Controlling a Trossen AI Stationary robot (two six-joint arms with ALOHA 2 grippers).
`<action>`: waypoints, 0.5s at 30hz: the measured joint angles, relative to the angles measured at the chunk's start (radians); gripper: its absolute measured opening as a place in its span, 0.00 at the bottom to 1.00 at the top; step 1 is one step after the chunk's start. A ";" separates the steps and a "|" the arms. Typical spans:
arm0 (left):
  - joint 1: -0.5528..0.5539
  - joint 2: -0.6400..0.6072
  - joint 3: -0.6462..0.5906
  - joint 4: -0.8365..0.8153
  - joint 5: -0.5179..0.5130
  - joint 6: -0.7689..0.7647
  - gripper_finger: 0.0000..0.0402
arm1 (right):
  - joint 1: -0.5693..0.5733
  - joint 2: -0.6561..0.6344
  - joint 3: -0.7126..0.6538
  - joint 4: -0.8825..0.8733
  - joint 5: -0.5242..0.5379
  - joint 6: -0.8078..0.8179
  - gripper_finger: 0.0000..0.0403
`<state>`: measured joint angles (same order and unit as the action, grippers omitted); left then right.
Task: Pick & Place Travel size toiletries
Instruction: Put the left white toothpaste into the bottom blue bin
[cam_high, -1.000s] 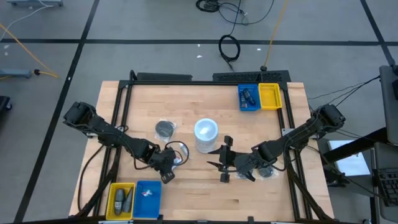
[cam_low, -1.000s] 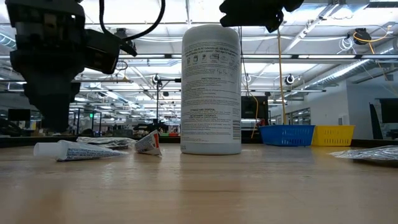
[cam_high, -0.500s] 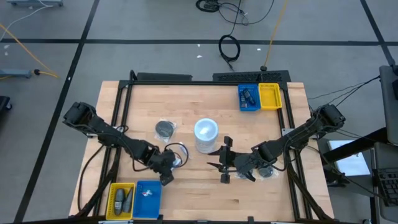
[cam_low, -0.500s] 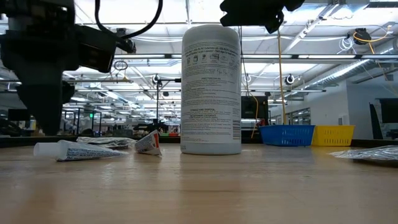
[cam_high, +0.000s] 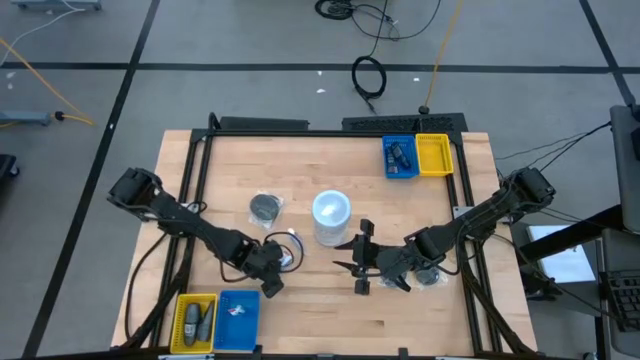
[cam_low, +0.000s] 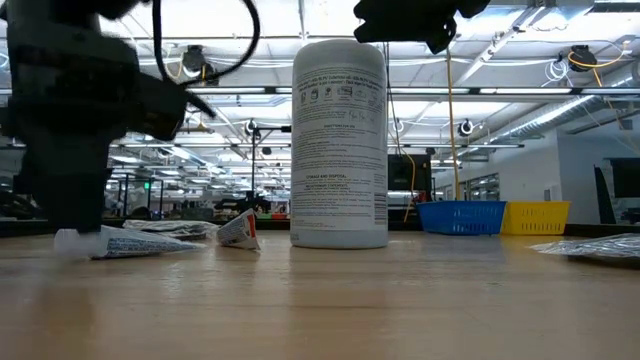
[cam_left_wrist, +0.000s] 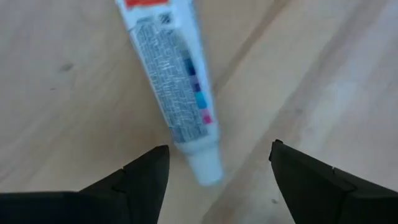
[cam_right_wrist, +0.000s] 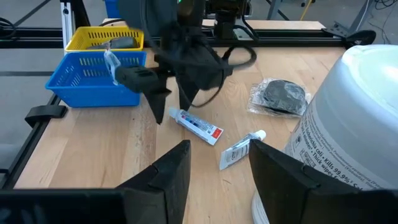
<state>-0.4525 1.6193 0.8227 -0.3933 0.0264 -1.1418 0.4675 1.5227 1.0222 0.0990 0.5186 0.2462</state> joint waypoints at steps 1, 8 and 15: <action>0.000 0.014 0.000 0.004 0.004 -0.002 0.67 | 0.000 0.000 0.000 0.000 0.000 0.000 0.39; 0.007 0.038 0.003 0.017 -0.012 -0.017 0.60 | 0.000 0.000 0.000 -0.004 0.000 0.001 0.39; 0.009 0.035 0.002 0.009 -0.025 -0.018 0.52 | 0.000 0.000 0.000 -0.003 0.000 0.003 0.39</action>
<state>-0.4438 1.6539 0.8243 -0.3842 0.0011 -1.1601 0.4675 1.5227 1.0222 0.0956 0.5186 0.2497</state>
